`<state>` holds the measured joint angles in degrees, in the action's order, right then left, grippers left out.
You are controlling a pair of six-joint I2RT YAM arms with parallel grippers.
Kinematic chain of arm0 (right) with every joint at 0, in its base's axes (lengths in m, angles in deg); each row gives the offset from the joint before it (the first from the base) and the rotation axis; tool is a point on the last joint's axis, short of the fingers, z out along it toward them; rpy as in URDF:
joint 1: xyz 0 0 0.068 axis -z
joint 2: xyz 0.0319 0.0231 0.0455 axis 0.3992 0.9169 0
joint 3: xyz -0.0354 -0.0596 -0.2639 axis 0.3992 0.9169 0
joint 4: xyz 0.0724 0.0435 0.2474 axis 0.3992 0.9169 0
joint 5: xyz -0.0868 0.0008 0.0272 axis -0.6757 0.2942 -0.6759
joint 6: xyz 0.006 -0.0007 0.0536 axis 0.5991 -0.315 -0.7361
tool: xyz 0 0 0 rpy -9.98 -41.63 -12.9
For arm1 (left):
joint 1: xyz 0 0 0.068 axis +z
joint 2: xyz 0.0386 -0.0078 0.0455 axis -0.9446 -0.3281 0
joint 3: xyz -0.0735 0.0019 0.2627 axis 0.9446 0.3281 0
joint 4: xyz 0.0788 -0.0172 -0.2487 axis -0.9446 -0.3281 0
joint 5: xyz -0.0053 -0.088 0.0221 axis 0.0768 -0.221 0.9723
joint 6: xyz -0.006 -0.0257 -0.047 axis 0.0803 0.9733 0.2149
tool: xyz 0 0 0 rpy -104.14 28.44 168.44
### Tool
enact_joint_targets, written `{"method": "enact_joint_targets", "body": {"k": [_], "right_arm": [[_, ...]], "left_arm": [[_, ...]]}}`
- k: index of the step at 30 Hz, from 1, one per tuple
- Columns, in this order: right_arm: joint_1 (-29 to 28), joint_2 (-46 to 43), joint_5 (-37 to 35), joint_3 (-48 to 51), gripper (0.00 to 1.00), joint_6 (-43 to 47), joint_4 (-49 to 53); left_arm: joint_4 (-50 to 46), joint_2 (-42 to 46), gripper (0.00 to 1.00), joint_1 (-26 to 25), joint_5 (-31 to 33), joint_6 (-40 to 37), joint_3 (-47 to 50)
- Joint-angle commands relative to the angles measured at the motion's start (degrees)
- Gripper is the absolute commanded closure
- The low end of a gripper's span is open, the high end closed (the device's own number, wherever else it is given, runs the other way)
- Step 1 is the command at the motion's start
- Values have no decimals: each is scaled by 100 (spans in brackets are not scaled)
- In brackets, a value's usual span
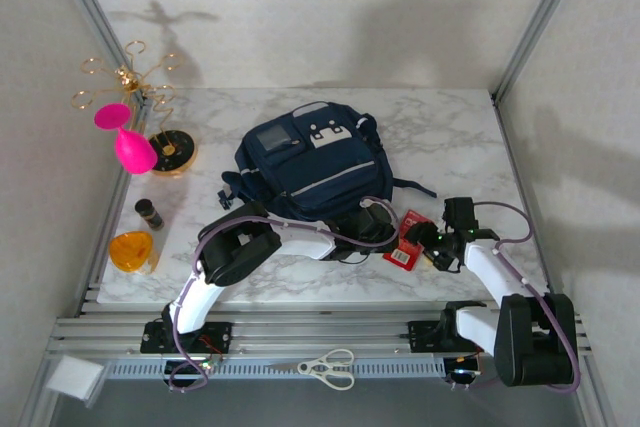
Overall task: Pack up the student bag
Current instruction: Pick up the loose stationery from the bottom-right of the table.
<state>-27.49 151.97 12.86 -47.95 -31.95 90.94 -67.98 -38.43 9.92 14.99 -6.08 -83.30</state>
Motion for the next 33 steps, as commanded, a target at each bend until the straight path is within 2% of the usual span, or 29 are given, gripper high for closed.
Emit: {"method": "enact_joint_targets", "body": {"k": [1,4,14,22,24,26,30,33], "right_arm": [[-122,109,589,167,30,-95,-553],[-123,-20,989,163,30,-143,-803],[-128,-319,1515,-142,31,142,-635],[-126,-754,1389,-183,34,127,-266],[-130,-845,1235,-249,38,201,-44],[-123,-864,1052,-253,48,257,127],[-122,-722,1182,-80,60,217,-114],[-129,-654,921,-149,71,289,-65]], "left_arm": [[-511,-279,90,162,126,141,37],[-111,-187,99,229,11,360,412],[52,-142,100,335,-84,491,634],[79,-51,100,353,-49,493,696],[122,-57,100,353,-45,524,731],[193,-46,100,345,-100,537,736],[191,-29,100,319,-147,492,634],[133,36,100,308,-120,428,580]]}}
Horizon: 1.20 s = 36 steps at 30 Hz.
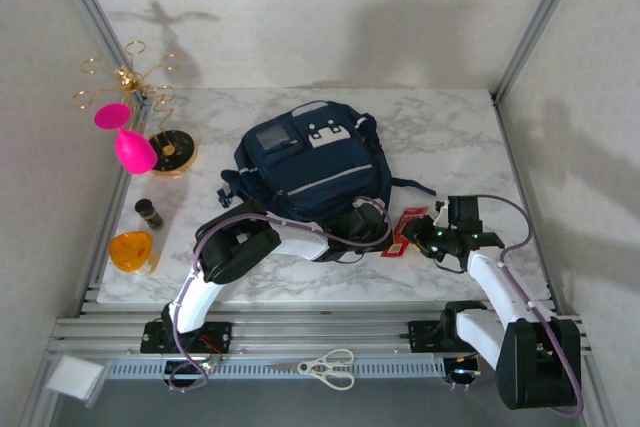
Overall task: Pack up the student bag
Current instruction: Pick up the loose stationery from the bottom-right of the table.
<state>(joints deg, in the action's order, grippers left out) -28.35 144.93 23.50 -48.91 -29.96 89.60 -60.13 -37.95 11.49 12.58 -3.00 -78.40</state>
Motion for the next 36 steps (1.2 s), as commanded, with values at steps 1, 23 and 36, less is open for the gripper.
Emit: {"method": "enact_joint_targets", "body": {"k": [1,23,36], "right_arm": [[-33,59,-249,-99,77,114,131],[68,-876,107,-2092,100,438,1436],[-61,-510,1628,-1682,100,34,214]], "left_arm": [[-673,13,100,150,112,87,65],[-2797,3346,58,52,435,-2325,279],[-4640,3450,31,934,1735,-5249,35]]}}
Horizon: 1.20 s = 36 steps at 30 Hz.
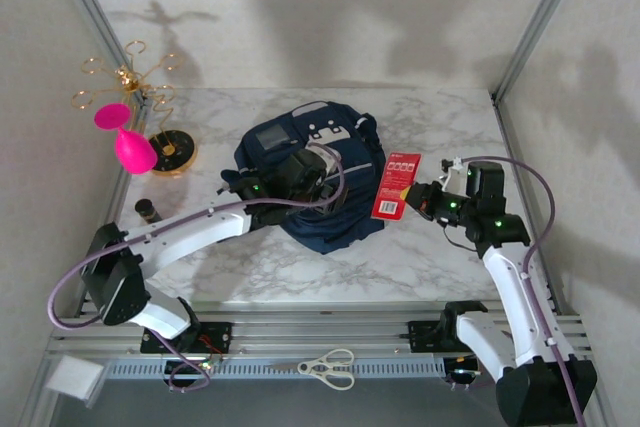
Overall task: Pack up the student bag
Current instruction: Pick up the loose stationery from the bottom-right of the table, then open the student bag at the center of the table, then place the loose stationery in the student bag.
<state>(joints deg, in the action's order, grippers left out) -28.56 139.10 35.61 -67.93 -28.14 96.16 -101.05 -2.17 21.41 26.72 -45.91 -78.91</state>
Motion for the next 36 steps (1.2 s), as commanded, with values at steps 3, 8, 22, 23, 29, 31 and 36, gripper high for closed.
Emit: {"method": "enact_joint_targets", "body": {"k": [3,8,22,23,29,31,36], "right_arm": [[-32,146,459,435,100,-192,-680],[-39,255,330,482,100,-71,-624],[-39,159,310,750,100,-163,-702],[-41,147,326,777,100,-179,-712],[-40,177,428,732,100,-37,-478],[-33,209,433,719,100,-74,-439],[-123,280,710,898,100,-611,-947]], "left_arm": [[-241,-208,25,-49,698,-1164,246],[-27,-700,21,-32,1187,-1351,110],[321,-958,35,398,916,-1524,-348],[337,-959,35,425,889,-1540,-360],[29,-1124,51,574,772,-1598,-746],[28,-1119,63,590,749,-1559,-831],[72,-1111,96,585,544,-1263,-1166]]}}
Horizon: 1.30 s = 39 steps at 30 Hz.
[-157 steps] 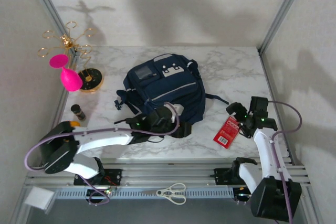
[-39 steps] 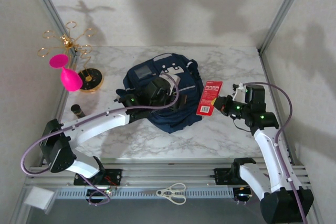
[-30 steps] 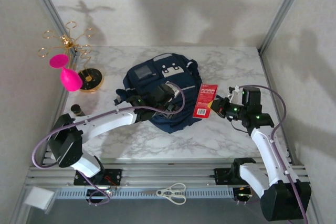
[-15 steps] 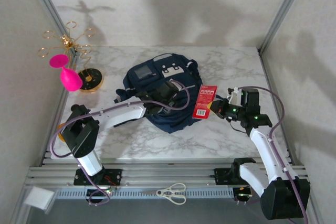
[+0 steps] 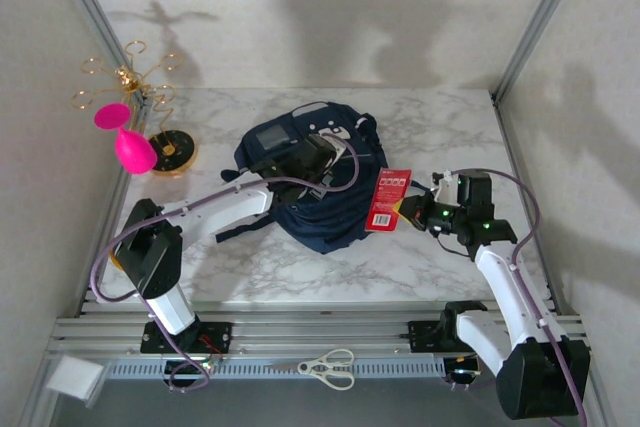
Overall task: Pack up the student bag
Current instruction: Place the loose stationery in the student bag.
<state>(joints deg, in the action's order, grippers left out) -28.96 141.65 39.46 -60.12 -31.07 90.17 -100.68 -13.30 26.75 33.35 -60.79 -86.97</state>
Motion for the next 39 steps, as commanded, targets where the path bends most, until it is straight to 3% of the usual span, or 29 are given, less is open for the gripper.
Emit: {"method": "enact_joint_targets", "body": {"k": [1,9,13,18,20,27,30,32,35,39], "right_arm": [[-112,9,355,164,100,-505,-536],[-377,495,524,489,100,-2106,-2746],[-393,860,472,259,100,-2468,-3303],[-478,1224,-305,179,100,-2936,-3447],[-661,1266,-885,201,100,-3094,-3695],[-1445,2145,-2263,-169,98,-3197,-4506],[-1704,2787,-2294,-465,91,-3176,-4865],[-1717,3041,-1987,-402,79,-3254,-5453],[-1709,3025,-2032,-525,63,-3011,-4739],[-1709,2632,-2265,-559,59,-2463,-3921]], "left_arm": [[14,-6,100,50,-196,314,-451],[172,50,100,-280,-993,1129,-858],[74,-34,100,-567,-757,1458,-1047],[396,28,100,-704,-700,2379,-1023],[653,27,100,-743,-991,2642,-967],[1070,-158,100,-758,-843,3406,-922],[1178,-265,100,-703,-671,3634,-953],[1189,-288,100,-623,-653,3822,-936],[1336,-255,100,-574,-851,3829,-833],[1281,-236,100,-556,-824,3739,-842]]}}
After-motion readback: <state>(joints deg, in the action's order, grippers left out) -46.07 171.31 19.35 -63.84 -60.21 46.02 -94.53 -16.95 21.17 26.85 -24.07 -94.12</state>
